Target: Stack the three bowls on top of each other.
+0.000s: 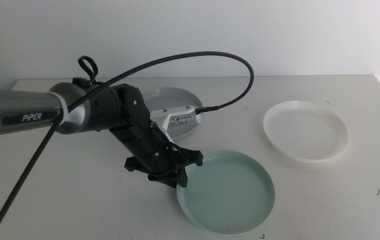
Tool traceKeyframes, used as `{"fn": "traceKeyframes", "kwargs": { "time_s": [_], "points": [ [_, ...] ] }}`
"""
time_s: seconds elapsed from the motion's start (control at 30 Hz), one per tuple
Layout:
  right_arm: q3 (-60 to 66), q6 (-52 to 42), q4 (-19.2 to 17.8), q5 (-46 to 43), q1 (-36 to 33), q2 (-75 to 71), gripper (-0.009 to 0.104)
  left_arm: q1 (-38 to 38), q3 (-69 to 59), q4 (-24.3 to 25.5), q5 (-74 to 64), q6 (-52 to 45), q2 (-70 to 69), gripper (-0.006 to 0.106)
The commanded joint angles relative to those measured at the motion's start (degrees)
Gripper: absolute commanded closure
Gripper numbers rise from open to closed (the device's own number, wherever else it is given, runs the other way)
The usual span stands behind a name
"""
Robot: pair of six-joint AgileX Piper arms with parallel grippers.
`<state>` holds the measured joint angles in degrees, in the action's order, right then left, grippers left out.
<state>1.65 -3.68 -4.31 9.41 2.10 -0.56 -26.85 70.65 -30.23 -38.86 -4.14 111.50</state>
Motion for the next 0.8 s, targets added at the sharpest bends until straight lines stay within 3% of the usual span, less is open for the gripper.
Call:
{"fn": "traceKeyframes", "kwargs": {
  "time_s": [0.0,0.2,0.33,0.53,0.77],
  "points": [
    [-0.4,-0.4,-0.8,-4.4,0.2,-1.5,0.043,0.0,1.3,-1.5,0.8,0.0,-2.9,0.066],
    [-0.4,-0.4,-0.8,-4.4,0.2,-1.5,0.043,0.2,1.3,-0.3,-0.3,-0.2,-3.3,0.020],
    [-0.4,-0.4,-0.8,-4.4,0.2,-1.5,0.043,1.3,1.3,-0.3,-0.9,-0.5,-5.8,0.001],
    [-0.4,-0.4,-0.8,-4.4,0.2,-1.5,0.043,1.8,1.3,4.7,-0.8,1.3,-13.2,-0.003],
    [-0.4,-0.4,-0.8,-4.4,0.2,-1.5,0.043,1.9,2.3,23.0,-1.2,16.0,-22.6,-0.003]
  ]
}}
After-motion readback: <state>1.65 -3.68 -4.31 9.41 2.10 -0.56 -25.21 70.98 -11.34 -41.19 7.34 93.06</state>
